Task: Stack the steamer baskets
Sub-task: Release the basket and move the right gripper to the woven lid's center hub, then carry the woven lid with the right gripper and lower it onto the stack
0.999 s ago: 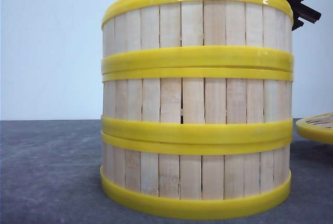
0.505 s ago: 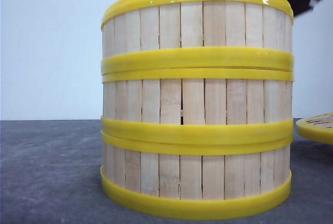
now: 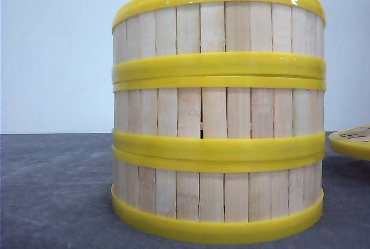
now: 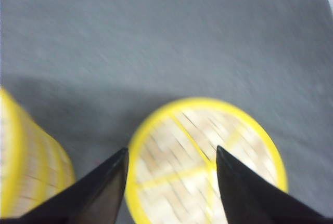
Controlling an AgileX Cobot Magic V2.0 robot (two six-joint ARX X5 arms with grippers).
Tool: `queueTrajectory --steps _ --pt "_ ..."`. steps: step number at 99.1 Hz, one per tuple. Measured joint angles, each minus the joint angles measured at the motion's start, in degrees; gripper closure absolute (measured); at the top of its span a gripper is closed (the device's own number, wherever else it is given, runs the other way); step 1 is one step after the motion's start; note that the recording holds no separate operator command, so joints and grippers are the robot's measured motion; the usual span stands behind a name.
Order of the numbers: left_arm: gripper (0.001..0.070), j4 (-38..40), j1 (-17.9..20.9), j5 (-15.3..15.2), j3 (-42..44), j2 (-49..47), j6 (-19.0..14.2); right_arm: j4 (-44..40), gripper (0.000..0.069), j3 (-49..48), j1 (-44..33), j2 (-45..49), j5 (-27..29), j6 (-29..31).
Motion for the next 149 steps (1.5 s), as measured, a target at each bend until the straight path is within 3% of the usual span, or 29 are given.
queueTrajectory --steps 23,71,88,149 --pt "0.0476 0.0 0.0 0.0 0.0 0.0 0.4 -2.6 0.0366 0.0 -8.5 5.7 -6.4 -0.2" --pt "0.0476 -1.8 0.0 0.0 0.0 0.0 0.4 -2.6 0.0370 0.0 -14.3 22.2 -9.9 -0.6" --pt "0.0476 -2.5 0.0 0.0 0.0 0.0 0.4 -2.5 0.0461 0.0 -16.1 25.7 -10.0 -0.7" --pt "0.0476 -4.5 0.0 0.0 0.0 0.0 0.4 0.3 0.0486 0.0 -18.7 29.4 -14.3 -0.9"
